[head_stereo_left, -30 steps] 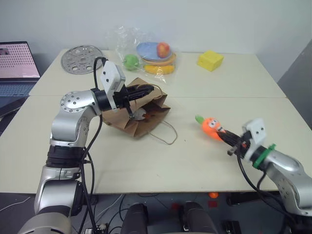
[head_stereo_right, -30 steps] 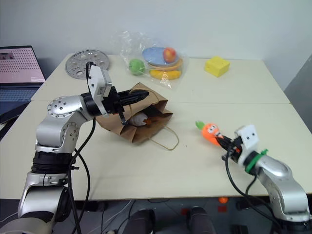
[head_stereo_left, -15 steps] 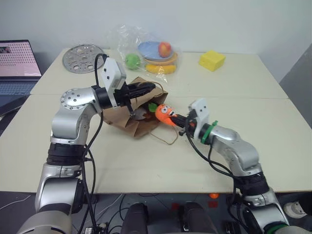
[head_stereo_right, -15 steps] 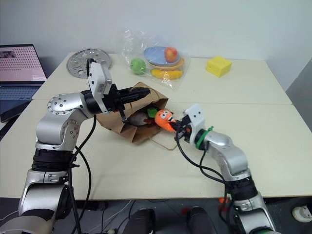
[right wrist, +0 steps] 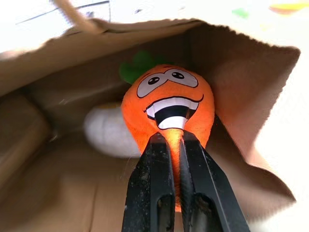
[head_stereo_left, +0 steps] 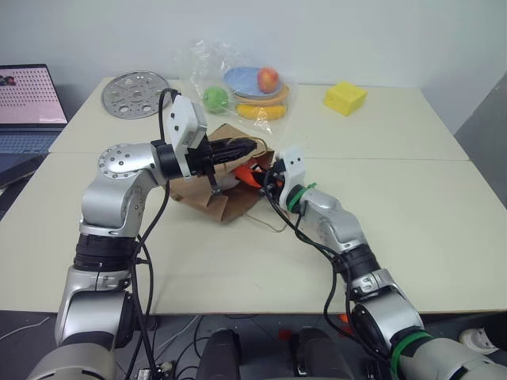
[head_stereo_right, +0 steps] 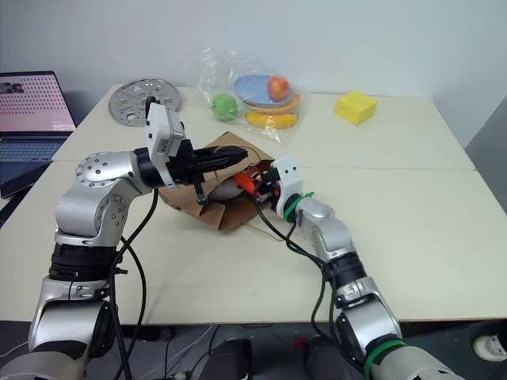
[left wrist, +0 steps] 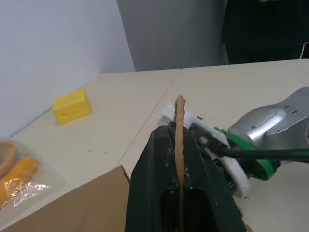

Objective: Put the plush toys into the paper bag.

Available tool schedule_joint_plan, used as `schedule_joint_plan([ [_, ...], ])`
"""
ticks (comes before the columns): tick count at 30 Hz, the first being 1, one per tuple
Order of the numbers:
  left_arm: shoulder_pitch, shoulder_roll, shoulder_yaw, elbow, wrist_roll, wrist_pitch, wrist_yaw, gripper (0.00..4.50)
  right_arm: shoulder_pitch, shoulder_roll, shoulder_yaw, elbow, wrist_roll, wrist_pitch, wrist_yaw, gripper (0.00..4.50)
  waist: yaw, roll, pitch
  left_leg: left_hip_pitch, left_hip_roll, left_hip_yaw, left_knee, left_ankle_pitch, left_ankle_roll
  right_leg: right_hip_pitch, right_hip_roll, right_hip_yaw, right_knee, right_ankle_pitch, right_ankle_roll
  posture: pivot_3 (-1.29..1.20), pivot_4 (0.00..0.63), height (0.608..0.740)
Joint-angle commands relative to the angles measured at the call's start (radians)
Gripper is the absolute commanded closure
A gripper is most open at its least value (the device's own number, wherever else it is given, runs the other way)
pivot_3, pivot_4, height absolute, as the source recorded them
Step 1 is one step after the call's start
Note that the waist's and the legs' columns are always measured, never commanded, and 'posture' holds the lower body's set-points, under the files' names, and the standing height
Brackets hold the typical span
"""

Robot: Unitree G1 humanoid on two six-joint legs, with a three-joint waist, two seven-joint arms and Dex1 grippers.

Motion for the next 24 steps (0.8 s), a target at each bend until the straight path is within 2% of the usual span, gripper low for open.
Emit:
schedule_joint_plan([
  [1, -0.014, 0.01, 0.004, -0.045, -0.015, 0.004, -0.002, 4.5, -0.028, 0.014, -0.004, 0.095, -0.042, -0.036, -0.032, 4.44, 0.0, 0.0, 0.0, 0.0, 0.0, 0.0, 0.0, 0.0, 0.0, 0.0, 0.0, 0.0, 0.0, 0.0, 0.0, 0.0, 0.15, 0.74],
  [5, -0.013, 0.012, 0.007, -0.048, -0.014, 0.007, 0.001, 4.5, -0.002, 0.016, 0.021, 0.108, -0.077, -0.01, -0.023, 4.44, 0.0, 0.0, 0.0, 0.0, 0.0, 0.0, 0.0, 0.0, 0.0, 0.0, 0.0, 0.0, 0.0, 0.0, 0.0, 0.0, 0.15, 0.74],
  [8, -0.01, 0.016, 0.009, -0.048, -0.011, 0.007, 0.0, 4.5, 0.028, 0.003, 0.021, 0.012, -0.068, 0.004, 0.01, 3.71, 0.0, 0.0, 0.0, 0.0, 0.0, 0.0, 0.0, 0.0, 0.0, 0.0, 0.0, 0.0, 0.001, 0.0, 0.0, 0.0, 0.15, 0.74],
  [12, -0.002, 0.016, 0.009, -0.054, -0.011, 0.005, 0.003, 4.5, 0.07, -0.026, 0.037, -0.103, -0.06, 0.043, 0.059, 2.35, 0.0, 0.0, 0.0, 0.0, 0.0, 0.0, 0.0, 0.0, 0.0, 0.0, 0.0, 0.0, 0.0, 0.0, 0.0, 0.0, 0.15, 0.74],
  [18, 0.011, 0.015, 0.012, -0.063, -0.011, 0.004, 0.009, 4.5, 0.238, -0.175, 0.066, -0.557, 0.012, 0.279, 0.157, 0.17, 0.004, 0.0, 0.0, 0.0, 0.0, 0.0, 0.0, 0.0, 0.0, 0.0, 0.0, 0.0, 0.0, 0.0, 0.0, 0.0, 0.15, 0.74],
  [19, 0.012, 0.014, 0.013, -0.063, -0.01, 0.003, 0.012, 4.5, 0.264, -0.207, 0.064, -0.625, 0.024, 0.321, 0.167, 0.05, 0.004, 0.0, 0.0, -0.001, 0.0, 0.0, 0.0, 0.0, -0.001, 0.0, 0.0, 0.0, 0.0, 0.0, 0.0, 0.0, 0.15, 0.74],
  [24, 0.023, 0.011, 0.013, -0.07, -0.013, 0.001, 0.017, 4.5, 0.364, -0.371, 0.129, -0.855, 0.071, 0.453, 0.263, 0.05, 0.002, 0.0, 0.0, 0.0, 0.0, 0.0, 0.0, 0.0, -0.001, 0.0, 0.0, 0.0, 0.0, 0.0, 0.0, 0.0, 0.15, 0.74],
])
